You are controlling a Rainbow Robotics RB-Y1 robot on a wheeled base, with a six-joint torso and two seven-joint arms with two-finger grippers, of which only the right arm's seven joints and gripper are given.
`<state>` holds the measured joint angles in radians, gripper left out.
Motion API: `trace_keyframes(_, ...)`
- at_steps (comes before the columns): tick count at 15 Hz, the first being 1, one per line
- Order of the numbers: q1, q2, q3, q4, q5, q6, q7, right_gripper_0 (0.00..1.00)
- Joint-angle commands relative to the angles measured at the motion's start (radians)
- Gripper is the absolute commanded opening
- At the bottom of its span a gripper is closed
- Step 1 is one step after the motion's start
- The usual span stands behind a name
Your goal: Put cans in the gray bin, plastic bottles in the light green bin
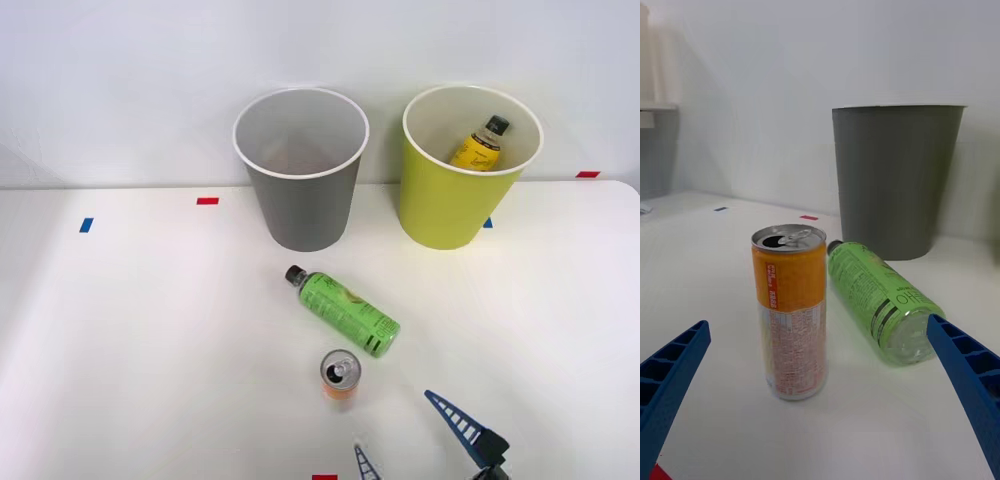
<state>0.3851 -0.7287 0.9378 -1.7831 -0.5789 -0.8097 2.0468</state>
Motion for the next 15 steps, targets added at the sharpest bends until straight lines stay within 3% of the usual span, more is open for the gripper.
trace_keyframes(1, -0.081, 0.020, 0.067, 0.011, -0.125, 0.001, 0.124, 1.00)
trace_keyframes(5, -0.200, 0.055, 0.142, 0.054, -0.260, 0.001, 0.222, 1.00)
trace_keyframes(10, -0.319, 0.132, 0.159, 0.180, -0.285, 0.001, 0.202, 1.00)
trace_keyframes(15, -0.367, 0.143, 0.174, 0.180, -0.320, 0.015, 0.207, 1.00)
